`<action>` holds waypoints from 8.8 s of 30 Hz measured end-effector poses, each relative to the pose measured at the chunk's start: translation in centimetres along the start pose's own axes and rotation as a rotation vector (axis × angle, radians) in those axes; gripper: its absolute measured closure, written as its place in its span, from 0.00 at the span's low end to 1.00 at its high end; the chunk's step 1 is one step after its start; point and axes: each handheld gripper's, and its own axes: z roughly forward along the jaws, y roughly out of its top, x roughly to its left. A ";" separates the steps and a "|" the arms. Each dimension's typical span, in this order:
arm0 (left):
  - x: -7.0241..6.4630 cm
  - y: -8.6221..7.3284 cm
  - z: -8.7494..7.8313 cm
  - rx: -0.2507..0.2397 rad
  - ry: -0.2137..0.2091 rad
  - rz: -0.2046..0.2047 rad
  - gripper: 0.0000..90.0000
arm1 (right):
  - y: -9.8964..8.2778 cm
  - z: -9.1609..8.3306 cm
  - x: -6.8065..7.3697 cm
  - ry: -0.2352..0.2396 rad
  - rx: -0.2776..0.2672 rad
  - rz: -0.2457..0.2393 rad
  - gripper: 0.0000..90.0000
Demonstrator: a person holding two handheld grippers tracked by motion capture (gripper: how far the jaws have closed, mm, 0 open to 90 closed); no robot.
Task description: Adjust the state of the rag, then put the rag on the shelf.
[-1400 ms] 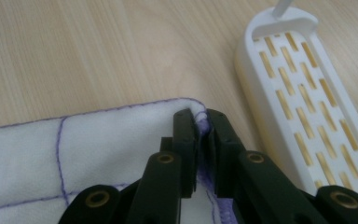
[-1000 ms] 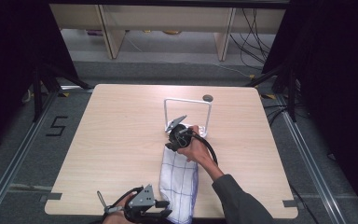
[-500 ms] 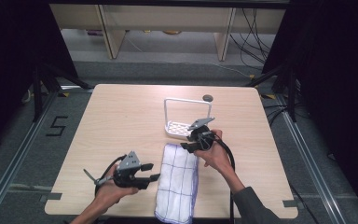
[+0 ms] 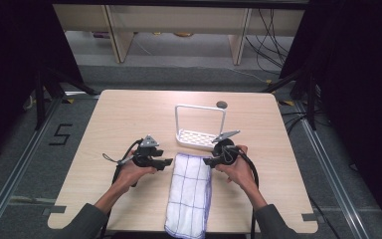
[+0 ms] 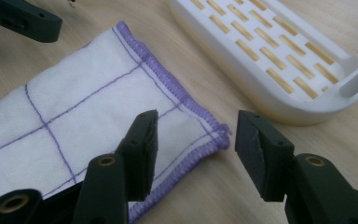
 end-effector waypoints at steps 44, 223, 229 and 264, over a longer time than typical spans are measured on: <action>-1.2 1.4 4.0 0.008 -0.105 0.111 0.90 | -0.8 2.2 -0.1 0.039 0.002 0.001 0.90; 5.6 18.7 -4.3 -0.185 -0.007 -0.085 0.58 | 14.8 -10.8 -7.5 -0.138 -0.238 0.089 0.68; 5.3 17.7 -5.6 -0.195 0.003 -0.084 0.54 | 13.8 -11.7 -7.1 -0.140 -0.250 0.069 0.66; 0.9 11.1 -9.6 -0.246 -0.081 -0.052 0.43 | 7.6 -14.3 -4.6 -0.071 -0.322 0.033 0.51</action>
